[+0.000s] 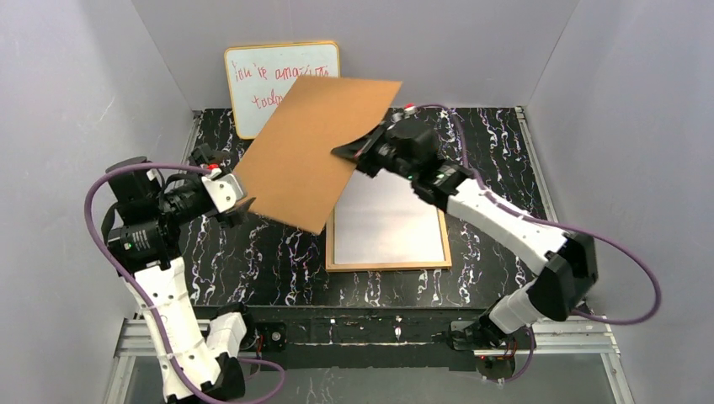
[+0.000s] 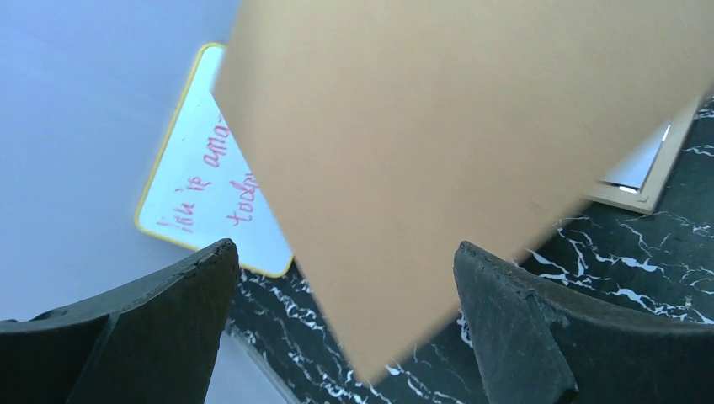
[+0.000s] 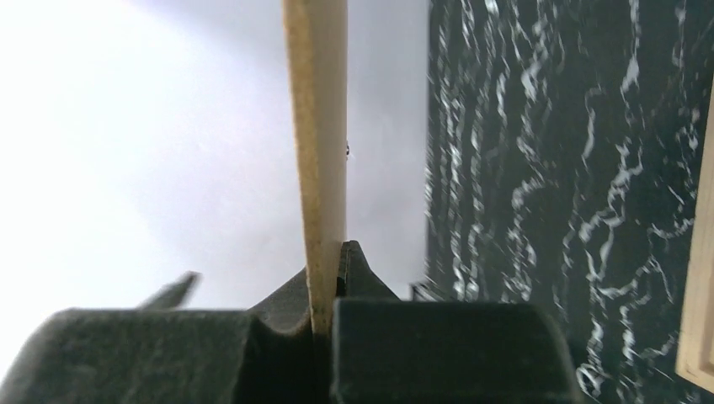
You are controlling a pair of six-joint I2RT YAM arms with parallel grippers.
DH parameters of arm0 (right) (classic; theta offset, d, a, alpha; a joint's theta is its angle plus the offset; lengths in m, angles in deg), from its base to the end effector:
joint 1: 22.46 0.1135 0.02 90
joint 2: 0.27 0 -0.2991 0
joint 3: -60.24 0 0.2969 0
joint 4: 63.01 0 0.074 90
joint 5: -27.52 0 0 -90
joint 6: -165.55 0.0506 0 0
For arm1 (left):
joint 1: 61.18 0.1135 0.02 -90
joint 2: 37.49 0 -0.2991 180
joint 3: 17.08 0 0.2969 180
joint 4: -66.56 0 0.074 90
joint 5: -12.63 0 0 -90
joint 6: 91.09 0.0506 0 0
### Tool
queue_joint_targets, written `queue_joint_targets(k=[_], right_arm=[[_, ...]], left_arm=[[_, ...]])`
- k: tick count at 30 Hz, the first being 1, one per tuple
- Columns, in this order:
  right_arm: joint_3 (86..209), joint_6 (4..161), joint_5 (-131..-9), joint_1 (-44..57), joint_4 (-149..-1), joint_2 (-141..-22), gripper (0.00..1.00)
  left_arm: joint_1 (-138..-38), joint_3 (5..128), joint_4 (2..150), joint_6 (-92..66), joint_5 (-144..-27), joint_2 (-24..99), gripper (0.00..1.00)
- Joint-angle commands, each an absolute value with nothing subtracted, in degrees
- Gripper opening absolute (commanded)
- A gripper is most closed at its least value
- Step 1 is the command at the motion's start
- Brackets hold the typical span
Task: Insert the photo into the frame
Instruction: Pick up the photo frame item at the center of the board, then turn over the photo frame item on the photo frame.
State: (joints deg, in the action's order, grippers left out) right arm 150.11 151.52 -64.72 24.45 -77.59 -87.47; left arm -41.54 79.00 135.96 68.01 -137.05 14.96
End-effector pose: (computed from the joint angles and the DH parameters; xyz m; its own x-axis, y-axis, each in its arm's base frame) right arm 0.2881 0.3109 0.4004 -0.7675 0.5986 -0.2294 -0.0465 0.3049 0.9512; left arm 0.1487 0.0067 0.5122 0.3794 0.6361 -0.6719 0.5832 0.3993 0.7074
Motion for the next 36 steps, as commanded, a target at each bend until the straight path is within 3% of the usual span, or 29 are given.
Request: queue_joint_targets(k=[1,11,19,28,32,36], right_arm=[[148.6,164.0,-62.8,19.0,-71.1,-80.7,0.01],[145.3,174.1,-64.7,17.6,-67.6,-78.4,0.01],[144.8,175.5,-67.2,17.9,-67.6,-78.9,0.01],[145.4,174.8,-69.4,19.8,-69.8,-81.0,0.01],[145.4,175.1,-69.6,20.8,-68.7,-82.6,0.01],[146.2,175.5,-71.8,21.2,-66.1,-84.7,0.01]], left_arm=[[-41.5,75.7,138.4,74.3,-144.5,18.7,0.98],[-46.3,69.0,140.1,97.2,-143.8,16.0,0.97],[-46.3,58.8,120.1,101.8,-144.3,10.4,0.92],[-46.6,58.2,115.5,107.8,-143.3,12.9,0.73],[-48.6,59.1,115.4,107.7,-141.3,14.1,0.60],[-50.0,59.5,115.5,106.9,-139.8,15.1,0.41]])
